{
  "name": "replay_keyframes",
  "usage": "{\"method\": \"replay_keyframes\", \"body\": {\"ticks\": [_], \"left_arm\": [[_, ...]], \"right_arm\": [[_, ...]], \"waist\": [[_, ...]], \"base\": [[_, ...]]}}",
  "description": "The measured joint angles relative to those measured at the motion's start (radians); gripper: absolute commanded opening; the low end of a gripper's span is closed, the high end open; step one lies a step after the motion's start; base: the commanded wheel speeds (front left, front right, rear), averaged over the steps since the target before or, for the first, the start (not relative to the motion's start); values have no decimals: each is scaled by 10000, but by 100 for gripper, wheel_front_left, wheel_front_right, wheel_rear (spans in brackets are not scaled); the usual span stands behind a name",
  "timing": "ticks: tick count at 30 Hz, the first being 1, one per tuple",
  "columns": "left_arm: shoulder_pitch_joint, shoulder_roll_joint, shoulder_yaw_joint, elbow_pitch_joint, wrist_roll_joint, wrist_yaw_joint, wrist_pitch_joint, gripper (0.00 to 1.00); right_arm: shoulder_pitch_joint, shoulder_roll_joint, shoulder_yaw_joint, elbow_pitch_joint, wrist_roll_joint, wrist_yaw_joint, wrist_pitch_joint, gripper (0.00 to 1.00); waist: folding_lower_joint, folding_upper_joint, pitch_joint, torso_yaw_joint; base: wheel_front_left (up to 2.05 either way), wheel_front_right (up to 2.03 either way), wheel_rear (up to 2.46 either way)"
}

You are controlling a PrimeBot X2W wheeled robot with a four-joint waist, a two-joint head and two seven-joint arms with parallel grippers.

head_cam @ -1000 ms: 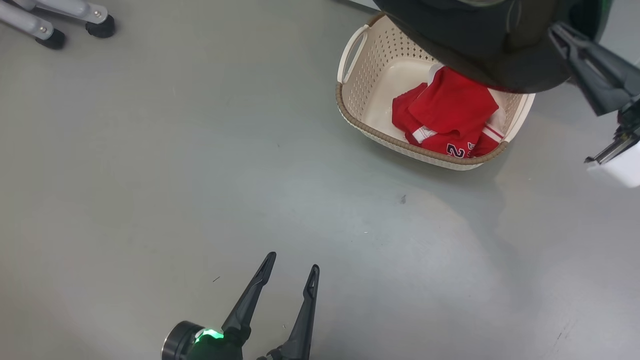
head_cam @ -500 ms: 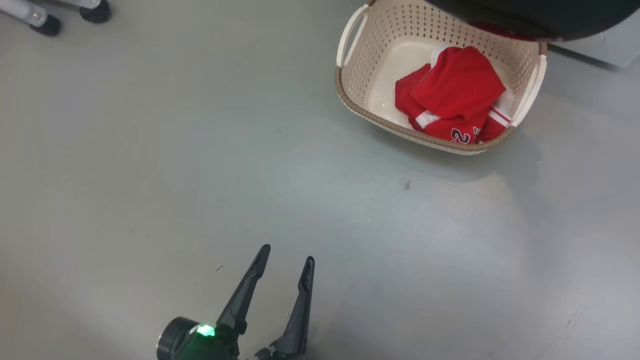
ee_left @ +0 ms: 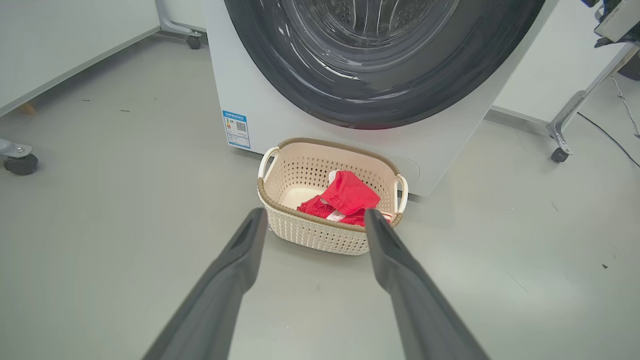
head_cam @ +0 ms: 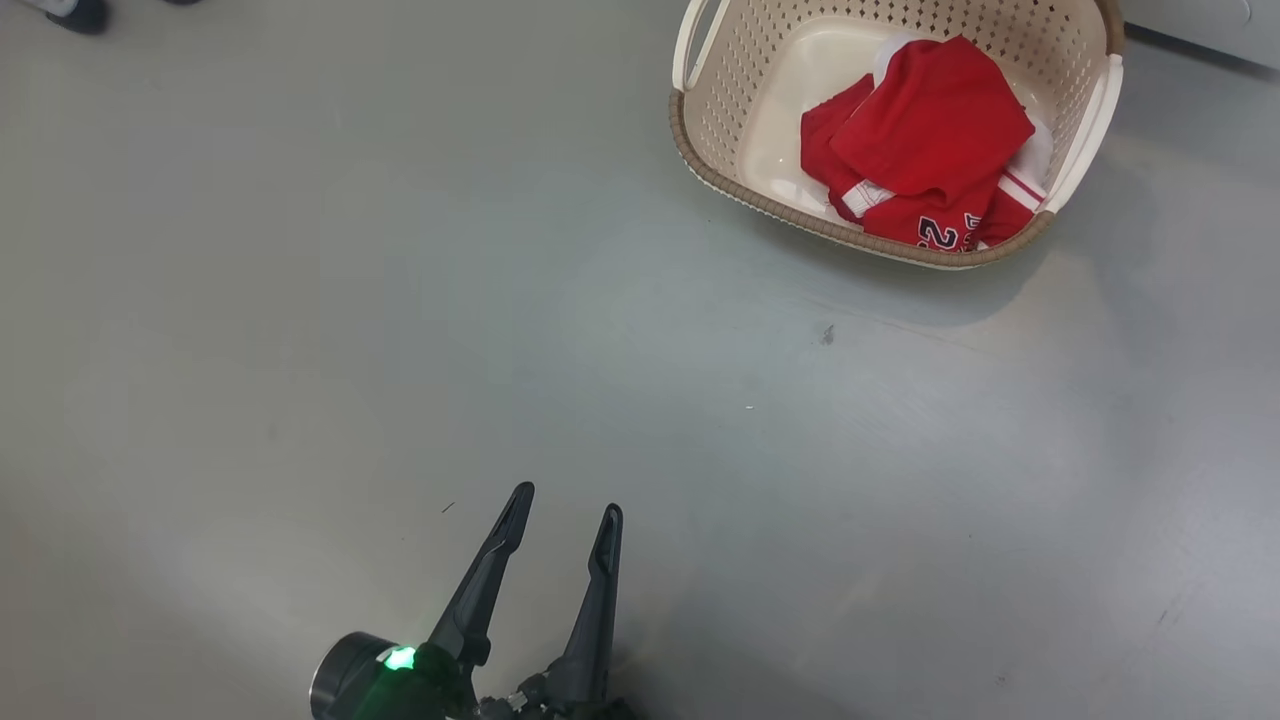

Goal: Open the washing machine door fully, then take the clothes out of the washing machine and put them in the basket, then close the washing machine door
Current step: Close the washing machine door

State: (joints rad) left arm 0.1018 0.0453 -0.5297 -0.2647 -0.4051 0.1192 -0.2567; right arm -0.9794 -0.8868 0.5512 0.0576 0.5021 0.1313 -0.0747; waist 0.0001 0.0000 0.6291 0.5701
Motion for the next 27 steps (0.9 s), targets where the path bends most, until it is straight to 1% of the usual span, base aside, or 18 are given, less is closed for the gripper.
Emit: {"method": "replay_keyframes", "body": {"ticks": [10,20,27], "left_arm": [[12,-12,-58,-38,-84,0,0,100],[38,-19,-52,-58,-136,0,0,100],[175,-27,77,-94,-173,0,0,100]], "right_arm": [[-818,-359,343,426,-42,-2,180,0],[-1611,-360,502,917,-117,0,255,0],[-2116,-217,454,1457,-211,12,343,0]], "waist": [[0,0,352,80],[0,0,453,174],[0,0,499,204]], "base": [[0,0,0],[0,0,0],[0,0,0]]}}
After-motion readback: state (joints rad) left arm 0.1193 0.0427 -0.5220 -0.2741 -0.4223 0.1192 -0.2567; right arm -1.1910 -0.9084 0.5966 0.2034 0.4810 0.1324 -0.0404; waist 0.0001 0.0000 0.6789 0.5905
